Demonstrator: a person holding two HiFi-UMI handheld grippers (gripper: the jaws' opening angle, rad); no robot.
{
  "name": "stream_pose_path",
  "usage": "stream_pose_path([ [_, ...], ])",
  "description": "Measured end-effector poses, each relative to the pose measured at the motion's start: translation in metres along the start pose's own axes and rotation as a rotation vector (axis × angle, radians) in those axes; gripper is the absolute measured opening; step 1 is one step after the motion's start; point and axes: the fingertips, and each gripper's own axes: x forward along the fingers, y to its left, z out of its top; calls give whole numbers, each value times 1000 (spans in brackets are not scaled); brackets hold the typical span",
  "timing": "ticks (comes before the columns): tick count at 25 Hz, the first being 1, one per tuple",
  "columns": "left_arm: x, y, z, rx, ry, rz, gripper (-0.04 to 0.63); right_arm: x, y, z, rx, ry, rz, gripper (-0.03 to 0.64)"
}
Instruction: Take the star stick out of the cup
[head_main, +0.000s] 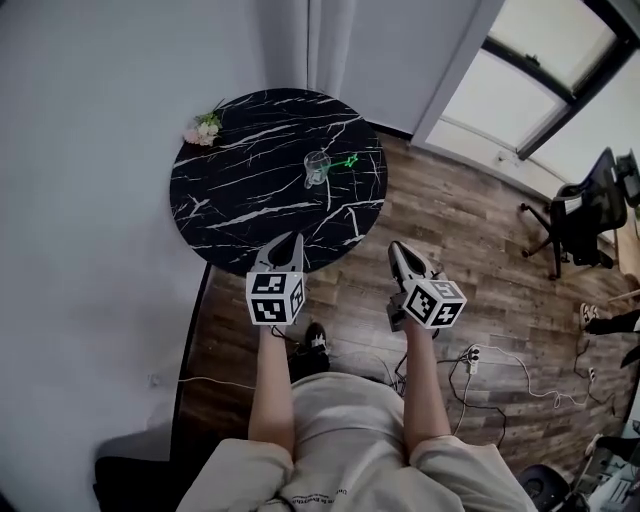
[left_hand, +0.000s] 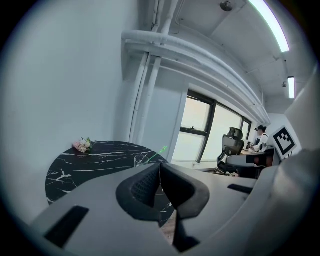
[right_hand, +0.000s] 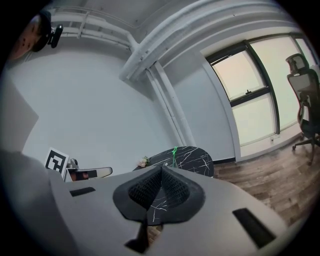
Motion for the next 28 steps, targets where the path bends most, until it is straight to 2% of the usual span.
stream_pose_path([
  [9, 41, 38, -18, -73, 34, -31, 23, 28, -9, -12, -7, 27, -66, 34],
  [14, 57, 44, -13, -58, 29, -25, 23, 39, -22, -3, 14, -1, -68, 34],
  [21, 95, 62, 13, -14, 24, 21, 23, 104, -32, 20, 3, 26, 21, 34],
  [28, 148, 69, 32, -19, 38, 74, 23, 171, -41, 42, 10, 102, 156, 34],
])
